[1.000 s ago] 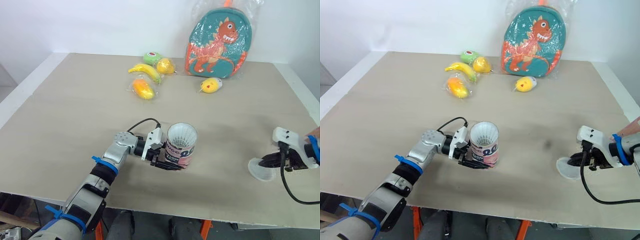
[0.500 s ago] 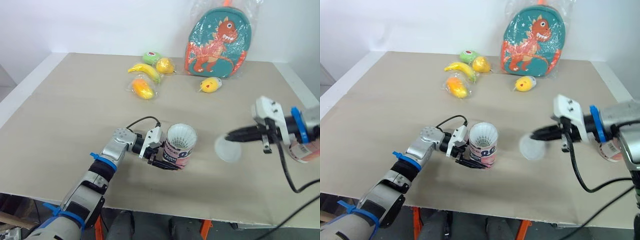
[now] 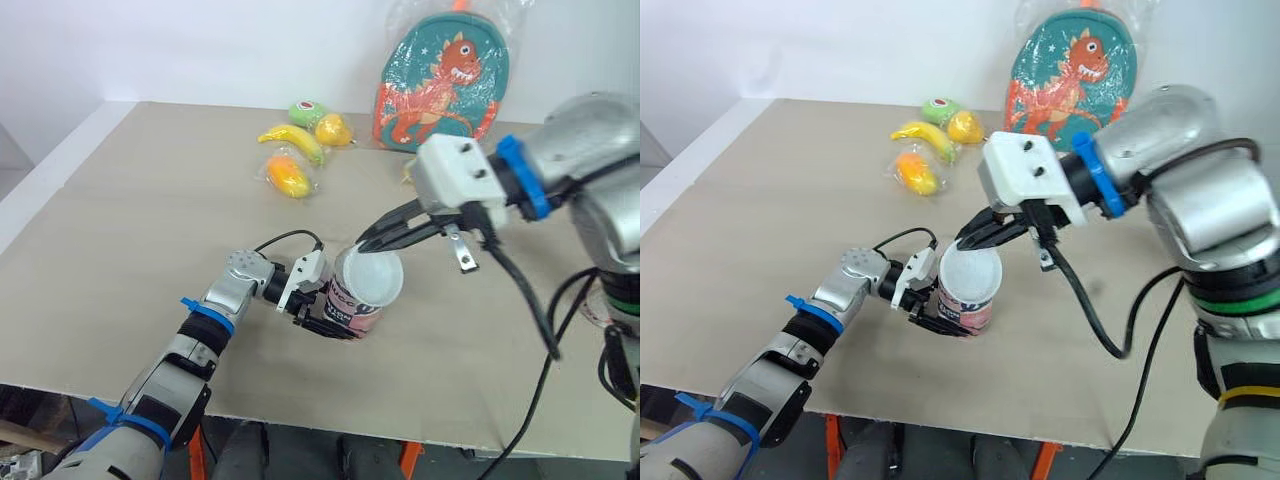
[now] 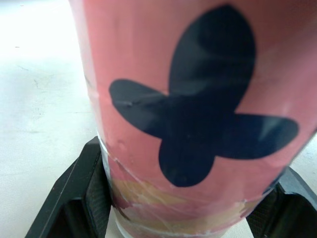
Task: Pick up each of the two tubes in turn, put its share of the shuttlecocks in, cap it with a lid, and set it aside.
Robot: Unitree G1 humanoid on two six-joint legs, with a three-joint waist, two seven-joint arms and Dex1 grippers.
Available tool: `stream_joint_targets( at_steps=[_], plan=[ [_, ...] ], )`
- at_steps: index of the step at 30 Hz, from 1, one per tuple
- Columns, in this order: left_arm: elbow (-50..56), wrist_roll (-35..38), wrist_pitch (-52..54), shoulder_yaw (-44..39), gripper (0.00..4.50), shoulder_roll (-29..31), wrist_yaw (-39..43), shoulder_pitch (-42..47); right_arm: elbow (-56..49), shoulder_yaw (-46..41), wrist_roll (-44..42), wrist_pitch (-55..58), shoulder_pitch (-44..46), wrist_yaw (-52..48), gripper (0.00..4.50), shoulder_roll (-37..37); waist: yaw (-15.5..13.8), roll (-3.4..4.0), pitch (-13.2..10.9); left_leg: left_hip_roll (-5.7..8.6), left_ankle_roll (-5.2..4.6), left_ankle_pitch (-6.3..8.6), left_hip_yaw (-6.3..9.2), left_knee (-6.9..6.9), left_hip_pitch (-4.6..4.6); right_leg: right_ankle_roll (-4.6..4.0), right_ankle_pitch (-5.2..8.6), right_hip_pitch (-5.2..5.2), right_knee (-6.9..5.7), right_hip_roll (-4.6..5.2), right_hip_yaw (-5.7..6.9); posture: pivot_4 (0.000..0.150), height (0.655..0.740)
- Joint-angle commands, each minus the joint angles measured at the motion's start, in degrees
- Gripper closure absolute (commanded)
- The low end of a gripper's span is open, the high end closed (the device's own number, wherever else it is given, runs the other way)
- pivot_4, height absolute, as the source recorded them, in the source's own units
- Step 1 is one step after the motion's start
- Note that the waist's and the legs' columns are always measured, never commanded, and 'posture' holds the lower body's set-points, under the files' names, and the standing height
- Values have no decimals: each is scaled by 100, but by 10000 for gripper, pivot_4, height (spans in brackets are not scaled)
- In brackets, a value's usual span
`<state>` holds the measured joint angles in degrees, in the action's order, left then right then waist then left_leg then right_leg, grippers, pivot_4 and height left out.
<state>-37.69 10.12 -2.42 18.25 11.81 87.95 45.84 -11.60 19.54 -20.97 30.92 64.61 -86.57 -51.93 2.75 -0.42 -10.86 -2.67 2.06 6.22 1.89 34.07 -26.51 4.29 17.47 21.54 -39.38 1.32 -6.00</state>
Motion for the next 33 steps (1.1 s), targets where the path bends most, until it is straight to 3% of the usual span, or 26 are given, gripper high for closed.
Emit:
stream_joint_targets(
  at_steps=[1,8,18,24,29,33],
  plan=[
    [70,-87,-8,26,15368,75,56,12,389,165,445,-476,299,-232,44677,141,0,0,0,0,0,0,0,-5,0,-3,1,1,0,-1,0,1500,7400],
    [199,-86,27,20,15368,154,56,-85,740,264,779,-790,472,-397,44677,404,-1,0,0,0,0,0,4,-12,0,-6,3,2,-1,-3,2,1500,7400],
    [120,-95,34,19,15368,152,80,-19,474,202,500,-379,528,-591,44677,355,2,0,0,-3,0,0,4,-12,1,-7,2,2,-1,-5,3,1500,7400],
    [113,-96,20,31,15368,114,64,-39,1353,23,67,262,1009,-591,44677,720,2,0,0,-5,0,0,2,-11,2,-13,-2,5,-2,-5,3,1500,7400],
    [87,-84,20,30,15368,92,71,-57,2035,838,62,186,1060,-593,44677,753,0,0,0,-3,0,0,4,-11,0,-11,1,3,-1,-4,5,1500,7400],
    [93,-75,34,20,15368,107,83,-67,1754,1590,-207,62,966,-593,44677,461,-1,0,0,-3,0,0,4,-12,0,-11,1,5,-2,-4,5,1500,7400]
  ],
)
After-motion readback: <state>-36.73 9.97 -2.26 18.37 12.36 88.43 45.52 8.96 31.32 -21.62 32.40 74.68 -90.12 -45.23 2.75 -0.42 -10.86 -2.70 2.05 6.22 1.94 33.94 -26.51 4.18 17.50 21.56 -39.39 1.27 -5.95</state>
